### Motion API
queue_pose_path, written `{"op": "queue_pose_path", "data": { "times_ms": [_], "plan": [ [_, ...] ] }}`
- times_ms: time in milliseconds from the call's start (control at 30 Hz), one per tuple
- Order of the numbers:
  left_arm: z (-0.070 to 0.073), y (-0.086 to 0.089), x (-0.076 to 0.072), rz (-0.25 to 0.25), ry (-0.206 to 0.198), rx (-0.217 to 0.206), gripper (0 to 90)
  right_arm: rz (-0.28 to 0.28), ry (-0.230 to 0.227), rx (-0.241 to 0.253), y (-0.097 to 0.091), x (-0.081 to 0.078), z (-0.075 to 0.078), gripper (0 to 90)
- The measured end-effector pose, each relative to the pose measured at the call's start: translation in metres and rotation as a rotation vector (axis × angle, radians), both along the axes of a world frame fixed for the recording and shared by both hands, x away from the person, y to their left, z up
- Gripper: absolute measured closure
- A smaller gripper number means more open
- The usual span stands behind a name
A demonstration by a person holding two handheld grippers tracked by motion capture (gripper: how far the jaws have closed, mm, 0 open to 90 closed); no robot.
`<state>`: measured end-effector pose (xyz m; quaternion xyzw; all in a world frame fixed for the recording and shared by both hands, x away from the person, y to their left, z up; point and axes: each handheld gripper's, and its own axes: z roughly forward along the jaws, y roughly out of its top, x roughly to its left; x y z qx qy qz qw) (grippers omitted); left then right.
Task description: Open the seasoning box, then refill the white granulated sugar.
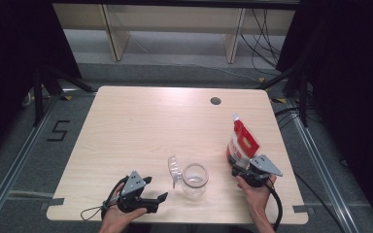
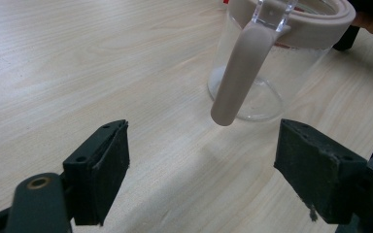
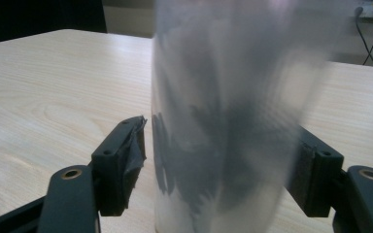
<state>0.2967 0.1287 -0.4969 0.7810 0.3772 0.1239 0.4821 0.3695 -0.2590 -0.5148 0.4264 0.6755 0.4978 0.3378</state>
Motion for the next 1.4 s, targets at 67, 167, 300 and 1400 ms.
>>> {"op": "queue_pose_path", "data": {
  "times_ms": [67, 167, 300, 1400],
  "plan": [
    [0.0, 0.0, 0.001, -0.01, -0.012, 0.009, 19.6, 0.002, 0.0, 0.001, 0.0, 0.0, 0.0, 32.5],
    [0.0, 0.0, 0.001, -0.012, -0.011, 0.011, 19.6, 0.005, -0.011, 0.008, 0.0, 0.001, 0.0, 32.9],
    [0.0, 0.0, 0.001, -0.011, -0.008, 0.016, 19.6, 0.005, -0.02, 0.012, -0.001, 0.002, -0.001, 35.0],
    [-0.001, -0.001, 0.0, -0.017, -0.003, 0.017, 19.8, 0.033, -0.024, 0.042, -0.007, 0.008, 0.0, 46.9]
  ]
}}
